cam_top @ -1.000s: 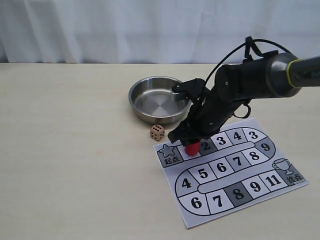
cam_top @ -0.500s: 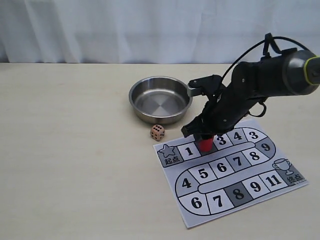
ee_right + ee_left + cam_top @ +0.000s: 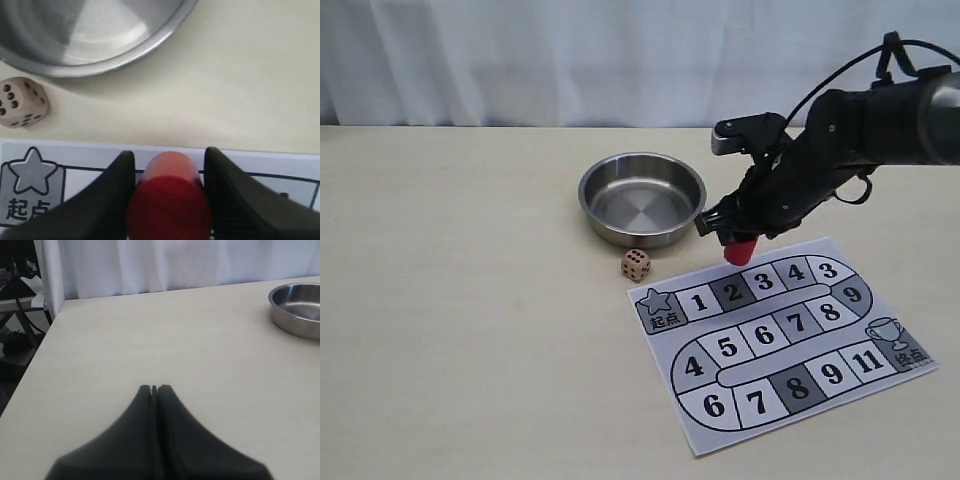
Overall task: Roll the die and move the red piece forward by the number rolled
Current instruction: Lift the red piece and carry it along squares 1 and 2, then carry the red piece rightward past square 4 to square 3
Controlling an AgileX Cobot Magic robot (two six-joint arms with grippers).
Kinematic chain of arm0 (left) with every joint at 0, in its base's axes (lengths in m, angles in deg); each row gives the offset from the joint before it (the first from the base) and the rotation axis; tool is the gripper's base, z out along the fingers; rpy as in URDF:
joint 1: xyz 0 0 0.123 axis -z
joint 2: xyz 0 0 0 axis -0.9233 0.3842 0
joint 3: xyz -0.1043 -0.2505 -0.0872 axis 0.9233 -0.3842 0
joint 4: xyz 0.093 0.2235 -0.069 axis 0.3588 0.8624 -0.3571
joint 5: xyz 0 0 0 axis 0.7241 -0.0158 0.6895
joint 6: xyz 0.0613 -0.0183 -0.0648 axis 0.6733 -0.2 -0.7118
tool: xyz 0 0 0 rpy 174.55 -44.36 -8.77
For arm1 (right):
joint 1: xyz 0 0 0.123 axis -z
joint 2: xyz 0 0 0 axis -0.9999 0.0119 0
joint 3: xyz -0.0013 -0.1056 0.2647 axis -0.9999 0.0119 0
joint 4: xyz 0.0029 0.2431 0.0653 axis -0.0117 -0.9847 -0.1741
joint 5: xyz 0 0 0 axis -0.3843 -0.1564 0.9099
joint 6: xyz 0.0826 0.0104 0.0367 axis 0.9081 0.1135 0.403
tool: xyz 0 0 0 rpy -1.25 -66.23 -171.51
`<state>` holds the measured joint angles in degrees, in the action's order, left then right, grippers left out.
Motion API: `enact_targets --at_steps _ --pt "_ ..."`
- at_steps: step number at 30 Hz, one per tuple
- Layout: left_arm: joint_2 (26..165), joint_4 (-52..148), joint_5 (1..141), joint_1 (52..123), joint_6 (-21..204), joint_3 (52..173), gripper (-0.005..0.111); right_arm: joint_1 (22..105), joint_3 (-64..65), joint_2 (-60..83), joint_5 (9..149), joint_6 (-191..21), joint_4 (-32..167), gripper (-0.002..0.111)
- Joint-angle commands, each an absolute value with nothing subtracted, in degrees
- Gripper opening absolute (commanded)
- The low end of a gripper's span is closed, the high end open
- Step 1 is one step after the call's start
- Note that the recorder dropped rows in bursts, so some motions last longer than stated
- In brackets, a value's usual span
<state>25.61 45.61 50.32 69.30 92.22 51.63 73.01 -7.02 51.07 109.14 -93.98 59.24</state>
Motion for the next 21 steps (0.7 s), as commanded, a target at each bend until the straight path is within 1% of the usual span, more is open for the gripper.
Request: enact_targets --at_steps 1,8,15,21 --pt "25.60 45.34 50.86 69.40 92.00 51.52 0.000 76.00 -6.25 50.76 109.37 -93.72 59.46 0.004" --pt "25.60 45.34 50.86 69.40 92.00 51.52 0.000 76.00 -3.65 51.20 107.86 -93.72 60.31 0.004" --pt "25.60 45.34 50.86 69.40 92.00 51.52 0.000 76.00 -3.49 55.69 107.93 -93.72 60.31 0.004" --pt "25.60 45.34 50.86 69.40 92.00 51.52 0.000 76.00 -3.63 54.88 107.06 -93.72 60.31 0.004"
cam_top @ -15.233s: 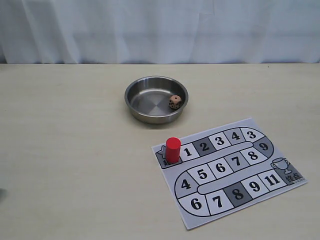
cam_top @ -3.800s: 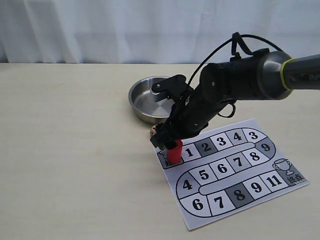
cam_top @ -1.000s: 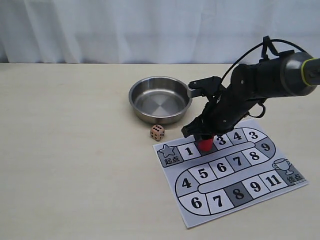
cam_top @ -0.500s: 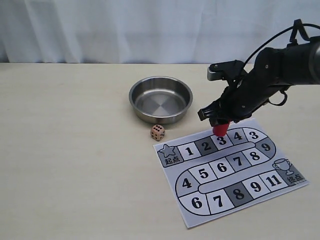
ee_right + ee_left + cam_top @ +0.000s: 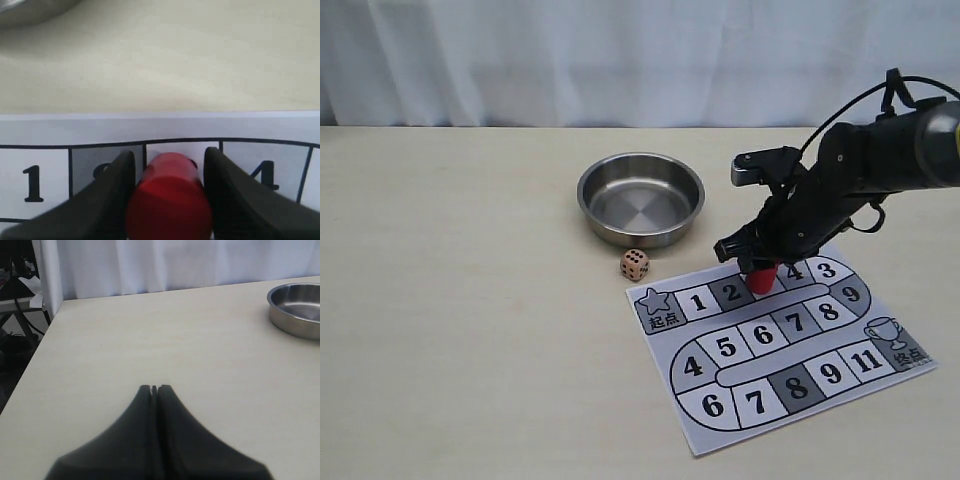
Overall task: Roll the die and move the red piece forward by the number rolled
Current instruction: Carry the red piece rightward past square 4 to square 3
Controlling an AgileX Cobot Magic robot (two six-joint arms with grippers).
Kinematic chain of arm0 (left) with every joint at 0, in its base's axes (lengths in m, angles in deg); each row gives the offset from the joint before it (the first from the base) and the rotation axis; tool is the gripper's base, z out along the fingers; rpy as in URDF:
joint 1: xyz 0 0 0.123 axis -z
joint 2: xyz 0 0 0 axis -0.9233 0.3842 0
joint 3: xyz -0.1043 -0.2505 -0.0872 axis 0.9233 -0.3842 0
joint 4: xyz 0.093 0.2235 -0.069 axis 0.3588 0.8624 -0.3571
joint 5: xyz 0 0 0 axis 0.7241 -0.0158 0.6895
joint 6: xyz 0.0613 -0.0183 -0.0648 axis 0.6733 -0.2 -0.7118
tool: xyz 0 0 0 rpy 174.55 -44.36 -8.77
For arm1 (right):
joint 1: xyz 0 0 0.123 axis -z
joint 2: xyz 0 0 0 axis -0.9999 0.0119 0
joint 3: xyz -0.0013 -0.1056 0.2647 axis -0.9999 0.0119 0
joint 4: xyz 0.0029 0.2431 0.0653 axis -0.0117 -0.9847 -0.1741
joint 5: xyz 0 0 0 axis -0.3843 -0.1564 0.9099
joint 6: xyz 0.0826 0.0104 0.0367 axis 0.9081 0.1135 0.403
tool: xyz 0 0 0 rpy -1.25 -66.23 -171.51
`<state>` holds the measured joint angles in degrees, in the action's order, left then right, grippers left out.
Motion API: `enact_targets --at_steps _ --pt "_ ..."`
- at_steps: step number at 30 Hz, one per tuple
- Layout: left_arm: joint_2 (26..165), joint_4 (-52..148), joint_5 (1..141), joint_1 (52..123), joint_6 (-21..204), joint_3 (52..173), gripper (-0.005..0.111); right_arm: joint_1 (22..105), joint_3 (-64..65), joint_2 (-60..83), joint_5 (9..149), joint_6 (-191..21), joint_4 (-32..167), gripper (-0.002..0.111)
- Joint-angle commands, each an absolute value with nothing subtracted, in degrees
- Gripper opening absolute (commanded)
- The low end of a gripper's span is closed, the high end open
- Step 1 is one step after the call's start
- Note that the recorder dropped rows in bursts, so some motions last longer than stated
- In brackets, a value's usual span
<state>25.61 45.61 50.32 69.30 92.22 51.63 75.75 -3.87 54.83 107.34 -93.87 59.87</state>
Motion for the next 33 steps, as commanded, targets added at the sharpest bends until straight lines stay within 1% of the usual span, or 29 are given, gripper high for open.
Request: enact_targets --at_steps 1,7,16,27,33 --pt "25.60 45.34 50.86 69.40 92.00 51.52 0.000 76.00 -3.89 54.45 107.06 -93.72 60.56 0.004" --pt "25.60 45.34 50.86 69.40 92.00 51.52 0.000 77.50 -5.48 51.89 107.39 -93.72 60.79 0.004" --pt "25.60 45.34 50.86 69.40 92.00 51.52 0.000 82.66 -5.76 51.47 107.89 -93.62 60.53 0.004" --pt "25.60 45.34 50.86 69.40 92.00 51.52 0.000 82.55 -5.66 57.50 109.22 -93.62 59.44 0.004" --pt "25.60 45.34 50.86 69.40 92.00 51.52 0.000 82.65 -5.78 57.03 109.56 -93.76 59.44 0.004"
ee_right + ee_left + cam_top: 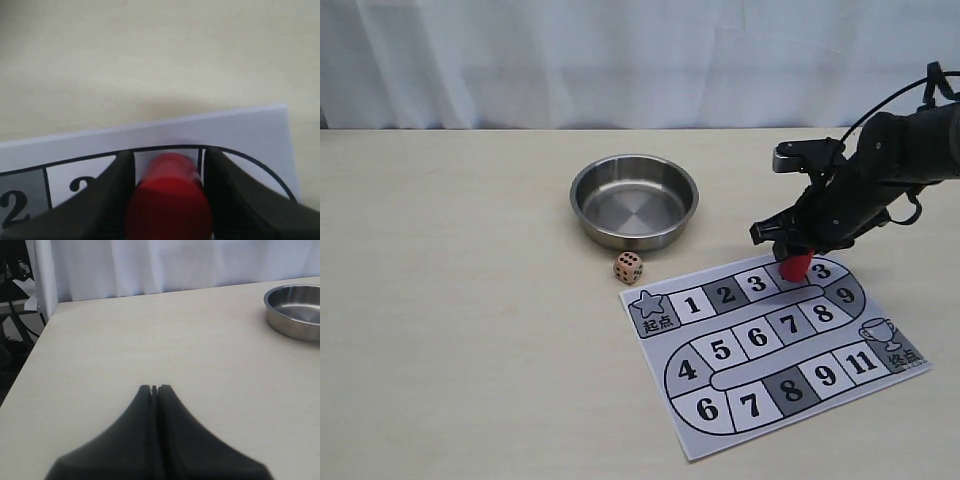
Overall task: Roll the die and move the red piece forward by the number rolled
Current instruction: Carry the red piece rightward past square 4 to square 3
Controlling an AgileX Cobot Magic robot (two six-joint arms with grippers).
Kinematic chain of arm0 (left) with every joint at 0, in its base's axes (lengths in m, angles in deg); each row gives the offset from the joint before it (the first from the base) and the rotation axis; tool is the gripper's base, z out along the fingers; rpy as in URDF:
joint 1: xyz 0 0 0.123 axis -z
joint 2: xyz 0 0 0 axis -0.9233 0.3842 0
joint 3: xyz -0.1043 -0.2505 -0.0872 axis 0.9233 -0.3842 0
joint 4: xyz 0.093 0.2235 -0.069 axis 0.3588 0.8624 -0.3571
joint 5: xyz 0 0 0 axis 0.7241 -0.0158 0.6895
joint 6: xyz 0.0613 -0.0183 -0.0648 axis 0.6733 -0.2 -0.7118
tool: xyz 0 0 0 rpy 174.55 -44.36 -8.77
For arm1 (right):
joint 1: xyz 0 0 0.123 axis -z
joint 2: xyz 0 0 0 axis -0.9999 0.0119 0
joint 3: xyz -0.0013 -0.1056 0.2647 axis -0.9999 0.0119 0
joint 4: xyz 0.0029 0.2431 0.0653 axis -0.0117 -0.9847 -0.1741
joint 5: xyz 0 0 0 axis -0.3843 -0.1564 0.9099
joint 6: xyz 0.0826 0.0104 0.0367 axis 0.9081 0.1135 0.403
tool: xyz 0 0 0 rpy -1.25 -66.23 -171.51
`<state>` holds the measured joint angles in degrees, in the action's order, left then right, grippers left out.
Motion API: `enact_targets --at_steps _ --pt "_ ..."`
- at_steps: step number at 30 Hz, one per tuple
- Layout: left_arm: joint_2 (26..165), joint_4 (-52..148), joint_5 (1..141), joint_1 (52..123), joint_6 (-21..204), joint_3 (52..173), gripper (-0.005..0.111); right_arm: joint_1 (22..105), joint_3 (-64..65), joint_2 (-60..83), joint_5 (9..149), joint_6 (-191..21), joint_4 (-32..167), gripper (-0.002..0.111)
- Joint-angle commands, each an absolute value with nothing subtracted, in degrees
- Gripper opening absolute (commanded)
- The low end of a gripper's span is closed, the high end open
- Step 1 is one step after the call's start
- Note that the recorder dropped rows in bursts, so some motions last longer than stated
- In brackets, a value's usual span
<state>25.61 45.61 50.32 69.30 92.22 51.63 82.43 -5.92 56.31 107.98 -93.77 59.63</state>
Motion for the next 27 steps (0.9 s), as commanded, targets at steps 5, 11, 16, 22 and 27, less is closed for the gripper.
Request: enact_targets --at_steps 5,11,16,22,27 --pt "25.60 45.34 50.86 69.40 92.00 51.52 0.000 82.65 -5.78 53.82 107.83 -93.76 60.76 0.004" --pt "25.60 45.34 50.86 69.40 92.00 51.52 0.000 83.49 -5.78 49.76 107.58 -92.98 62.27 0.004" --pt "25.60 45.34 50.86 69.40 92.00 51.52 0.000 85.35 -5.66 49.52 107.79 -92.06 62.27 0.004" --pt "25.60 45.34 50.86 69.40 92.00 51.52 0.000 86.62 -4.42 51.94 107.24 -92.06 62.15 0.004" --pt "25.60 45.34 50.86 69.40 92.00 51.52 0.000 86.62 -4.29 55.61 107.68 -92.06 62.15 0.004"
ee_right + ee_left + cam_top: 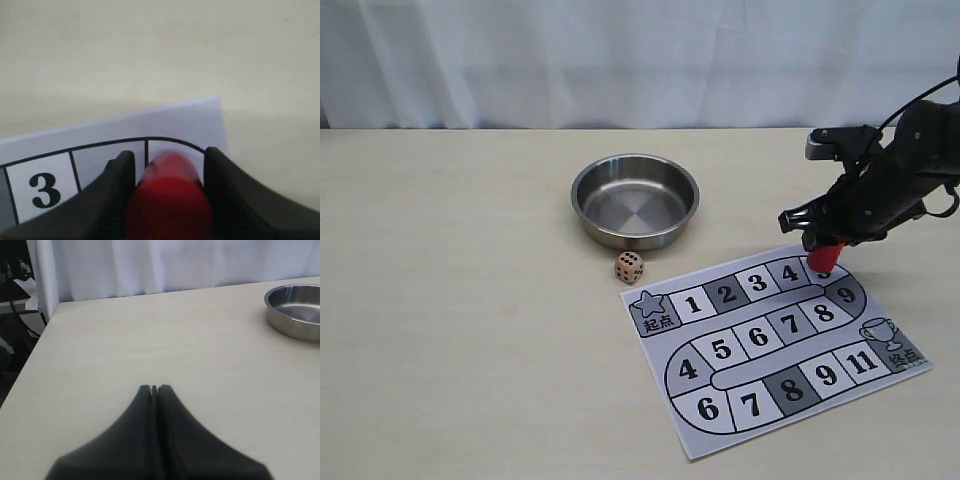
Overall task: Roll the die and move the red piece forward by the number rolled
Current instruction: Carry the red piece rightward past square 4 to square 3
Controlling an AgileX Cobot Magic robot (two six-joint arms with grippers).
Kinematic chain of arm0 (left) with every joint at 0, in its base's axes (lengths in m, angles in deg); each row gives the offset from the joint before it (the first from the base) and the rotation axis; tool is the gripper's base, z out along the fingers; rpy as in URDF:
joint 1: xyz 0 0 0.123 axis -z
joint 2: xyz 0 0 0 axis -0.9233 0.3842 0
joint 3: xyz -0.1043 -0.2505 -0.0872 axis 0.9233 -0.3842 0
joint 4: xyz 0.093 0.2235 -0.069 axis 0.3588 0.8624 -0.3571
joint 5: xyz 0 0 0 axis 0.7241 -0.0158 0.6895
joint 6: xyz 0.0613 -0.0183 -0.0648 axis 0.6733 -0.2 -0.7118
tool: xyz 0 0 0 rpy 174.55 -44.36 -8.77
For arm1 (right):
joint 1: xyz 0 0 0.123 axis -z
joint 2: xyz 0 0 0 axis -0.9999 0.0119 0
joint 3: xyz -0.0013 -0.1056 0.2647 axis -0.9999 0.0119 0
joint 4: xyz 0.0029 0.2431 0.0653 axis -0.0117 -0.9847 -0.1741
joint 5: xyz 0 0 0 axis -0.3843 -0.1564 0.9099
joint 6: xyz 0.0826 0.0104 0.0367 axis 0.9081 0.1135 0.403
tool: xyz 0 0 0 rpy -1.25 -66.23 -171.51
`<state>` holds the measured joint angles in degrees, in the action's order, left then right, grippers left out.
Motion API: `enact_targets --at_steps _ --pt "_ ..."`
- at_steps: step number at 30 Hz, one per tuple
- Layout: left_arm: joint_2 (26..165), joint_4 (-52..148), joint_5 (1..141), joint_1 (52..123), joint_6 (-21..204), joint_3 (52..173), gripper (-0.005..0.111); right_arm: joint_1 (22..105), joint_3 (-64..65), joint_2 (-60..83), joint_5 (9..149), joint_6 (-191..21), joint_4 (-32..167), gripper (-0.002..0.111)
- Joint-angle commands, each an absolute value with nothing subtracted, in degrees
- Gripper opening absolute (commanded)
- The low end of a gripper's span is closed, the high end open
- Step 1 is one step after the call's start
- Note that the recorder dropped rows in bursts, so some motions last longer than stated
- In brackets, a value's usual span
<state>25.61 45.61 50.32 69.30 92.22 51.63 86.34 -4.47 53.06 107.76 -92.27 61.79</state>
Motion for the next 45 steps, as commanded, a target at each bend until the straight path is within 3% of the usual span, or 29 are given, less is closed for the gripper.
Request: enact_targets --at_steps 1,35,45 --pt "25.60 45.34 50.86 69.40 92.00 51.52 0.000 86.62 -4.29 56.32 108.10 -92.06 62.15 0.004" --pt "25.60 45.34 50.86 69.40 92.00 51.52 0.000 89.47 0.31 46.65 111.15 -89.22 61.84 0.004" --pt "25.60 45.34 50.86 69.40 92.00 51.52 0.000 89.88 8.26 46.85 99.69 -89.62 62.26 0.004"
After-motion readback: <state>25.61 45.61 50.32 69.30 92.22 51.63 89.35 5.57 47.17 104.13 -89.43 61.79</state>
